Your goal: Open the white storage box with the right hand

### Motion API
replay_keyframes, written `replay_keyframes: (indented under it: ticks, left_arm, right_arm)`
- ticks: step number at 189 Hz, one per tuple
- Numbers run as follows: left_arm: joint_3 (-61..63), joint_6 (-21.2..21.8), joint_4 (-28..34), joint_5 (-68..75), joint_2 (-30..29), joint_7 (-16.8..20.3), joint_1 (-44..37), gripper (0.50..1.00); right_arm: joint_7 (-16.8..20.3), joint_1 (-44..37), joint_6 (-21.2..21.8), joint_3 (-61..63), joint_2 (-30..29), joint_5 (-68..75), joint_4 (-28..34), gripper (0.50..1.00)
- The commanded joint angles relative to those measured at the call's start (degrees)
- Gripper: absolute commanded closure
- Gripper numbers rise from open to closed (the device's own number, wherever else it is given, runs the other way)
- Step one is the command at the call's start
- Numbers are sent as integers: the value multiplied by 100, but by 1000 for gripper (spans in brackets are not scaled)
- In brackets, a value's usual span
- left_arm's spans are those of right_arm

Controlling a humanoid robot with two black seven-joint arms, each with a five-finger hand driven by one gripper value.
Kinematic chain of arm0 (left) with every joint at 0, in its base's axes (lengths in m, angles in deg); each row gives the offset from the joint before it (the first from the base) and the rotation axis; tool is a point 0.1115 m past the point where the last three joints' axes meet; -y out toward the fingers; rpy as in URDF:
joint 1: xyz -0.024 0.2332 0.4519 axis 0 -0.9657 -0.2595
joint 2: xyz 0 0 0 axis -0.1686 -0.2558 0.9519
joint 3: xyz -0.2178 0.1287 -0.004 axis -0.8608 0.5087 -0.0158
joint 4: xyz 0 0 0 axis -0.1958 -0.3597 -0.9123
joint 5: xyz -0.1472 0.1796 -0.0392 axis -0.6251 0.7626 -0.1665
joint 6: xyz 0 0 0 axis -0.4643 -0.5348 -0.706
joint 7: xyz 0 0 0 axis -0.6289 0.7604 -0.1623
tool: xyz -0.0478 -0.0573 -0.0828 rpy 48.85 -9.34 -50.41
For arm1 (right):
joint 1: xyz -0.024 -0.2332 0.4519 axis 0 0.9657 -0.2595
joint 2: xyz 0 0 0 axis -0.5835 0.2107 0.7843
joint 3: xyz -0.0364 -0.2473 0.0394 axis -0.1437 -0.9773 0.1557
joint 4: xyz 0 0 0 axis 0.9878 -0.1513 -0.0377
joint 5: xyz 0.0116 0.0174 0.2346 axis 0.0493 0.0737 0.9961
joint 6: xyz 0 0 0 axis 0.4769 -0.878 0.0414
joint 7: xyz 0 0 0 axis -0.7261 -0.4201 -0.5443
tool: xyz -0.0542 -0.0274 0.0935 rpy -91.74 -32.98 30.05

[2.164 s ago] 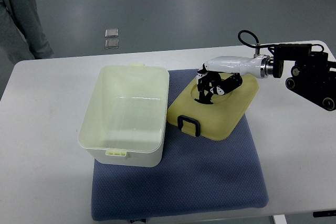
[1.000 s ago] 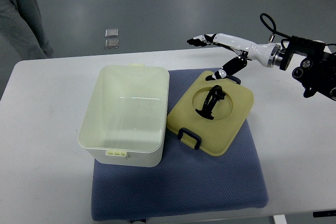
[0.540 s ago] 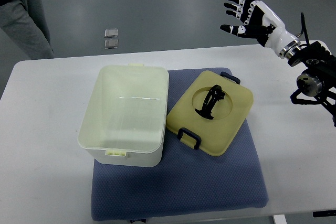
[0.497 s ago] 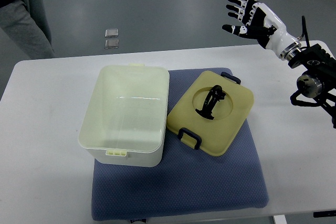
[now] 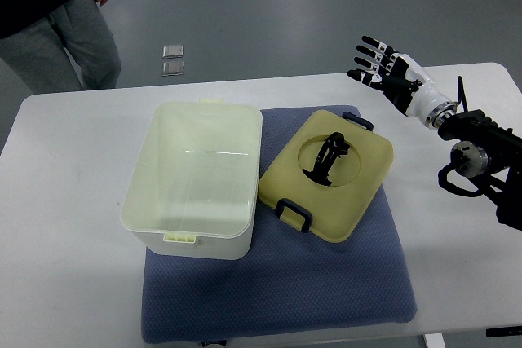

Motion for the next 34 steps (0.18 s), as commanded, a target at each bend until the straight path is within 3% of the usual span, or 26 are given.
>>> replay_keyframes:
  ticks: [1, 34]
  left_arm:
    - [0, 0, -9, 0, 0, 0, 0, 500]
    - [0, 0, -9, 0, 0, 0, 0, 500]
  right_arm:
    - [-38, 46, -16, 132, -115, 1, -133, 572]
    - [-117, 134, -78, 404, -264, -7, -159, 572]
